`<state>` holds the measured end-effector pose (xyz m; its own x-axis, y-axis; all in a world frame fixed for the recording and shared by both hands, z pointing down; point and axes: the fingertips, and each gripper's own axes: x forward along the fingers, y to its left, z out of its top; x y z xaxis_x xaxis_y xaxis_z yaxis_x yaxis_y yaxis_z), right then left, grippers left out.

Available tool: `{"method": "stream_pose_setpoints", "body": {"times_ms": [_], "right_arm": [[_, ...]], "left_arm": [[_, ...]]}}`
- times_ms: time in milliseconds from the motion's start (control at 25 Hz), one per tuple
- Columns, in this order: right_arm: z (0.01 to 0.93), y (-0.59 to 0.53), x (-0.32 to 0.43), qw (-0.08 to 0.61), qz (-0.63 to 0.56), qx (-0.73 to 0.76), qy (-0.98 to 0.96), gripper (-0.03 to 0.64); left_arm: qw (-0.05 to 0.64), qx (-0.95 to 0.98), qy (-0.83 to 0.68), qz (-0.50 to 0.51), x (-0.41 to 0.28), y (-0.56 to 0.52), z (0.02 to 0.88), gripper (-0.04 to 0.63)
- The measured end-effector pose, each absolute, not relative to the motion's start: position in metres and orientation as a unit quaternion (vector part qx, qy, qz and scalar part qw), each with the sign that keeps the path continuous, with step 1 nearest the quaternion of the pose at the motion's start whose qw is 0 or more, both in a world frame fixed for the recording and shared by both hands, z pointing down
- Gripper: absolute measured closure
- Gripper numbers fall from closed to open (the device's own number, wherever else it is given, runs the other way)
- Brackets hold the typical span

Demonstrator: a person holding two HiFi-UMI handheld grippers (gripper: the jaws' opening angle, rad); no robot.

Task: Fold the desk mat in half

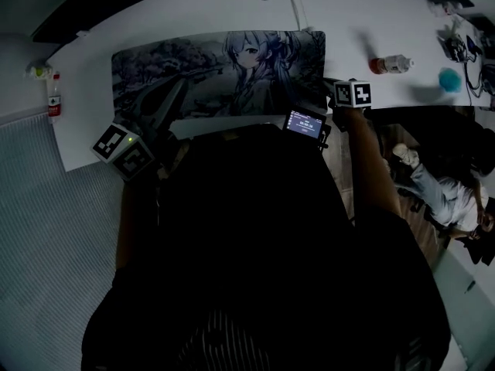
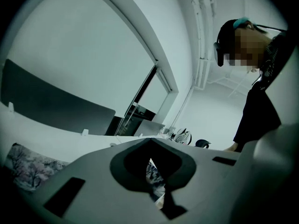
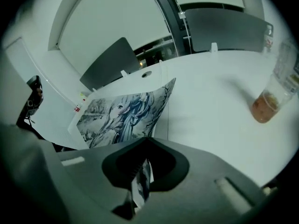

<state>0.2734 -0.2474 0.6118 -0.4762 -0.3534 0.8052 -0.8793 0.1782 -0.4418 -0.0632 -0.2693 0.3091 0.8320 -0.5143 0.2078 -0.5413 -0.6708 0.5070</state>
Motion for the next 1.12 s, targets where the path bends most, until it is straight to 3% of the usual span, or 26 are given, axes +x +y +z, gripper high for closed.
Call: {"method": "stream_pose_setpoints", "body": {"times_ms": [520,1120], "right_arm": [[0.619,-0.242,0.26,0.339,0.46,0.519,-0.636,0.607],[0.575,-0.274,0.153,0.334,0.437,0.544,-0.634,0.607]], "left_arm": [[0.301,0.905,-0.302,-0.002,-0.239,-0.276,0.355,0.589],[0.34,0.906,-0.248,-0.036,-0.349,-0.302,0.37,0.588]]}}
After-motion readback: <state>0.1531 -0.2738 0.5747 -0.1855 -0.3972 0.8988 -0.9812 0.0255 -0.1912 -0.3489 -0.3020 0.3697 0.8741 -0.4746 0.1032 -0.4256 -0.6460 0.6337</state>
